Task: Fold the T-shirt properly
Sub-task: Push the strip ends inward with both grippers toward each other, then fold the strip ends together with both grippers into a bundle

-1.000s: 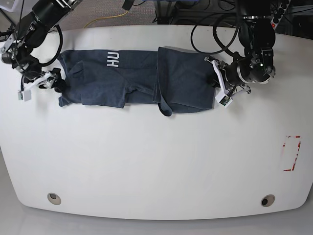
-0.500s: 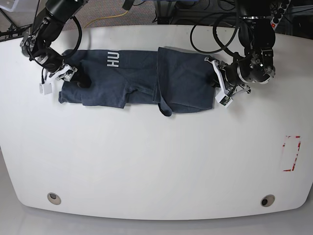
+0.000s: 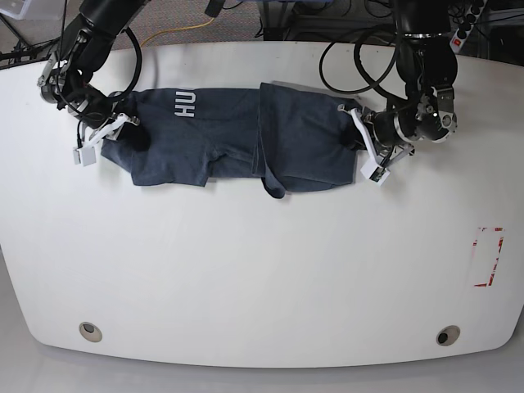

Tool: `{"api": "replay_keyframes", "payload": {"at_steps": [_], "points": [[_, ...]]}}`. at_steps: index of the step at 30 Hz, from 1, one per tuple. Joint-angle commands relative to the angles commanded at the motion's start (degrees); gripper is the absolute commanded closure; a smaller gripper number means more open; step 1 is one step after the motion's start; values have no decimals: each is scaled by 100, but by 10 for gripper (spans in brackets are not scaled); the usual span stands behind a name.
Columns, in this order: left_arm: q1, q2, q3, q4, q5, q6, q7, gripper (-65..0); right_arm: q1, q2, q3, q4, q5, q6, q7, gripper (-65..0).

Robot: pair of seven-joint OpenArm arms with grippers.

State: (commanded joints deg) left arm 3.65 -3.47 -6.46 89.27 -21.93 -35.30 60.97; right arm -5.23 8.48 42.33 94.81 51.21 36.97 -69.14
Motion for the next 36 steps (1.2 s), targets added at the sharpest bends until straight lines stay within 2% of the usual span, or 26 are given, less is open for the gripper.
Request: {"api": "replay_keyframes", "payload": {"at_steps": [3,6,10,13,16,21,26,27,31,33,34,36], "points": [[-18,18,62,-202,0,0,0,-36,0,-105,-123,422,62,18,-114,0],[-202,18,299,-360,0,0,-88,-36,26,-193,-378,730,404,18,-158,0],[-202,18,501,-404,0,9,-273,-36,53,-325,-993,862,765,0,-141,0],[-202,26,519,-413,114,9,-281,-36,211,-615,-1336,835,738,-9,-132,0],[-202,176,510,-387,352,0,-273,-36,237,-853,-1697,598,607,-18,-79,0],[-202,299,510,-404,501,0,-281,-36,343,-941,-2409,281,308,-18,158,0],[-202,413,501,-378,484,0,-281,-36,352,-1090,-2514,229,246,-18,334,0],[-202,448,501,-378,492,0,-281,-36,352,-1090,-2514,149,246,-18,352,-16],[-202,484,501,-378,475,-26,-281,-36,536,-1090,-2514,-255,246,-18,387,-266],[-202,484,492,-369,475,-44,-281,-40,615,-1099,-2514,-413,97,-18,404,-366],[-202,492,492,-369,466,-44,-281,-49,659,-1099,-2514,-440,-18,-18,431,-395],[-202,492,492,-369,466,-44,-281,-106,747,-1134,-2558,-422,-396,-18,466,-444]]}}
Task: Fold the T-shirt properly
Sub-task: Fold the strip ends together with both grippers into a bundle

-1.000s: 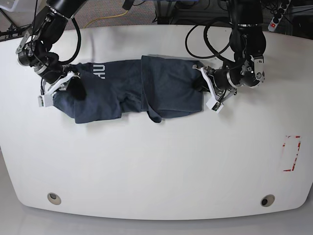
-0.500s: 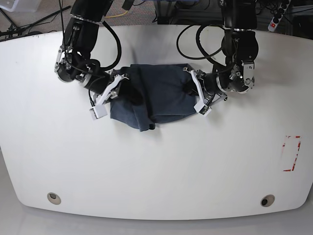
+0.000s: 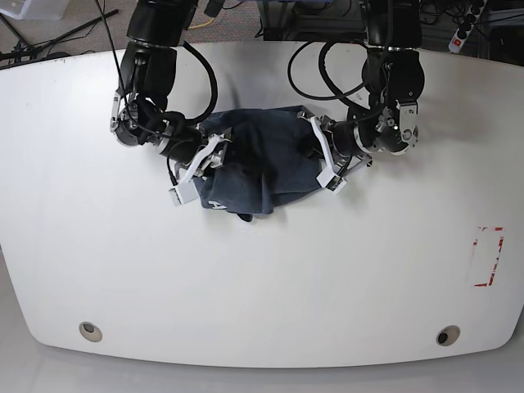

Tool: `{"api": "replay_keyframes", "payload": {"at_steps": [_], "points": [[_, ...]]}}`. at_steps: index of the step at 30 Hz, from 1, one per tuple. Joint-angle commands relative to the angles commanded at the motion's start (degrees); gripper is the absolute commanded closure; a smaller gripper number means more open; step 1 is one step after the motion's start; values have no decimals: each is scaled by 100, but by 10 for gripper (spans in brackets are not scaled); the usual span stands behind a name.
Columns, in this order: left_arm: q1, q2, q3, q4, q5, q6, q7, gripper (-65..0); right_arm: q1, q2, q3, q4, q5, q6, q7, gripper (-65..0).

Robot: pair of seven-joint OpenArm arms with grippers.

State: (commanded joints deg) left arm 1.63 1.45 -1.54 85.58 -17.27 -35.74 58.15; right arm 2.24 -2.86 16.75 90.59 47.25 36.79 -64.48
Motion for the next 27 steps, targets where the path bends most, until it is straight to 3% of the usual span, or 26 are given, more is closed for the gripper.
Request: {"api": "replay_keyframes", "payload": {"at_steps": [5,8,11,14,17,20,22,27], "points": [[-18,26,-220,167,-105,-9,-9,-197,62,53,-932,413,-440,-70,9,-445],[0,105,-598,466,-554,-9,-9,-199,26,132,-1354,923,-677,-492,9,-445],[114,88,-1134,888,-1116,-9,0,-199,35,255,-1670,1275,-756,-730,9,-445],[273,-62,-1688,1345,-1538,-9,35,-200,70,229,-1908,1248,-800,-730,44,-445],[466,-510,-1952,1662,-1934,-9,35,-199,123,62,-2382,993,-809,-738,308,-445],[651,-949,-2145,1714,-2198,-9,35,-200,185,44,-2505,888,-809,-747,448,-445],[712,-1196,-2136,1723,-2242,-9,35,-200,202,70,-2462,914,-800,-747,554,-444],[668,-1635,-1451,1829,-2224,-9,35,-201,246,167,-1820,905,-809,-703,730,-444]]}}
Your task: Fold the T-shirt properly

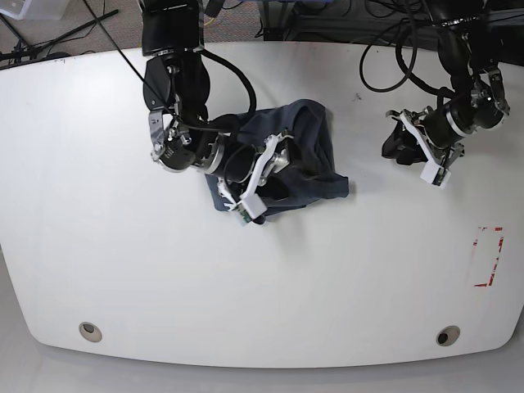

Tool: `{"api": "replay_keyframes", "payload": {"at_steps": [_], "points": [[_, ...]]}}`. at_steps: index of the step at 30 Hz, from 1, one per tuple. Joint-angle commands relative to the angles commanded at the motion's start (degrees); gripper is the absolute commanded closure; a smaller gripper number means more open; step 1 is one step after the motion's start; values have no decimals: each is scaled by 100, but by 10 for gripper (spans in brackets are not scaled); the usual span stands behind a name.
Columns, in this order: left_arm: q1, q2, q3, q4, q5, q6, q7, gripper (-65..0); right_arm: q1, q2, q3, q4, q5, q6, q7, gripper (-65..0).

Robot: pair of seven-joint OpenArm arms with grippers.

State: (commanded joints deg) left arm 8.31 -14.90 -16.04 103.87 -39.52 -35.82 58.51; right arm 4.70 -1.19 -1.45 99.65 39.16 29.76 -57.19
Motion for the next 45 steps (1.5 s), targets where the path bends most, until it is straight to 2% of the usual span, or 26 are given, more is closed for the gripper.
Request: {"api": "replay_keyframes", "payload": {"at_steps": [3,6,9,11,13,15,16,19,24,26,30,33,35,36,40,45], "points": [[0,9,396,290,141,9,0,-201,167,237,105,-193,0,0,123,-444],[-44,18,1081,598,624,9,-9,-201,527,466,123,-712,0,-26,396,-417],[-62,26,1705,835,1011,9,-9,-199,888,668,97,-1248,0,-44,633,-323],[-53,176,1978,949,1160,-18,-18,-197,1204,809,88,-1688,-9,-44,756,-246],[-53,246,2084,958,1204,-193,-18,-197,1503,941,79,-2110,-9,-44,870,-185],[-53,264,2154,949,1204,-418,-26,-197,1714,1020,0,-2435,-9,-44,949,-154],[-62,273,2207,941,1213,-418,-26,-197,1846,1090,-105,-2629,-35,-44,1020,-143],[-70,273,2488,932,1345,-418,-26,-197,2119,1196,-545,-3007,-404,-44,1301,-141],[-79,273,3270,765,2163,-418,-35,-200,2136,1143,-809,-3429,-1530,0,1714,-140],[-79,273,3420,712,2418,-418,-35,-200,2084,1037,-888,-3587,-1934,0,1916,-140],[-123,220,3446,352,2673,-418,-35,-200,1811,1037,-905,-3596,-2488,18,2145,-140],[-264,114,3332,149,2734,-418,-35,-199,1556,1160,-888,-3367,-2532,62,2145,-138],[-316,-44,3270,53,2725,-418,-35,-199,1275,1292,-888,-3068,-2532,264,2119,-138],[-378,-88,3253,44,2725,-418,-44,-199,1187,1319,-888,-2963,-2532,290,2119,-138],[-721,-229,3253,-70,2734,-418,-44,-200,677,1451,-888,-2444,-2541,316,2110,-138],[-1310,-220,3253,-738,2752,-418,-44,-199,-97,1600,-888,-1512,-2523,299,1925,-138]]}}
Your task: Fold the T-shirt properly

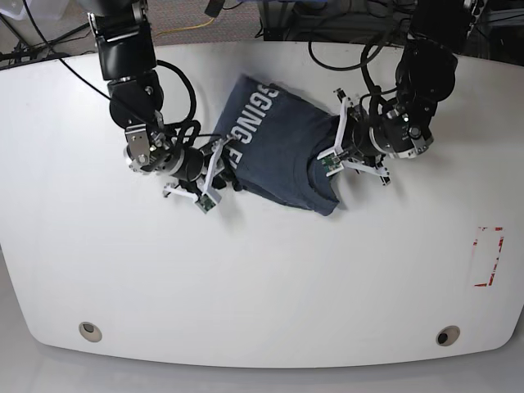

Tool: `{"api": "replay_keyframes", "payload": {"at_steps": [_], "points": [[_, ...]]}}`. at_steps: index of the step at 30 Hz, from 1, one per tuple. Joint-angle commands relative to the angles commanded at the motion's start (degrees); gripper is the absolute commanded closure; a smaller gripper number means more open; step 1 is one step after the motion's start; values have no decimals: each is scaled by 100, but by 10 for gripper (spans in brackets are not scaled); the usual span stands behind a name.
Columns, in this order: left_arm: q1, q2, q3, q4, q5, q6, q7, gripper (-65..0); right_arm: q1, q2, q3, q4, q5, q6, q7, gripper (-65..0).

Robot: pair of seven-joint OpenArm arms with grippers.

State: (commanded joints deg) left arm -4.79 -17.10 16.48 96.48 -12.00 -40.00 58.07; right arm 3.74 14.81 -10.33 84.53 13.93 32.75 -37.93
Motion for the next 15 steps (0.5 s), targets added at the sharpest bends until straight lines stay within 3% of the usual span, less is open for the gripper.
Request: {"api": "replay_keyframes", "payload": {"at_steps": [6,10,15], "points": [[-695,18,9,-695,-18,0,-264,-199,-800,-97,-35,1160,0,-9,-352,-138],[-1002,-35,0,-563,0,0,-246,-199,-1020,-501,-35,1354,-132,-9,-466,-138],[-1099,-387,0,-35,0,0,-246,-200,-1020,-949,-149,1319,-273,-9,-545,-138]]}}
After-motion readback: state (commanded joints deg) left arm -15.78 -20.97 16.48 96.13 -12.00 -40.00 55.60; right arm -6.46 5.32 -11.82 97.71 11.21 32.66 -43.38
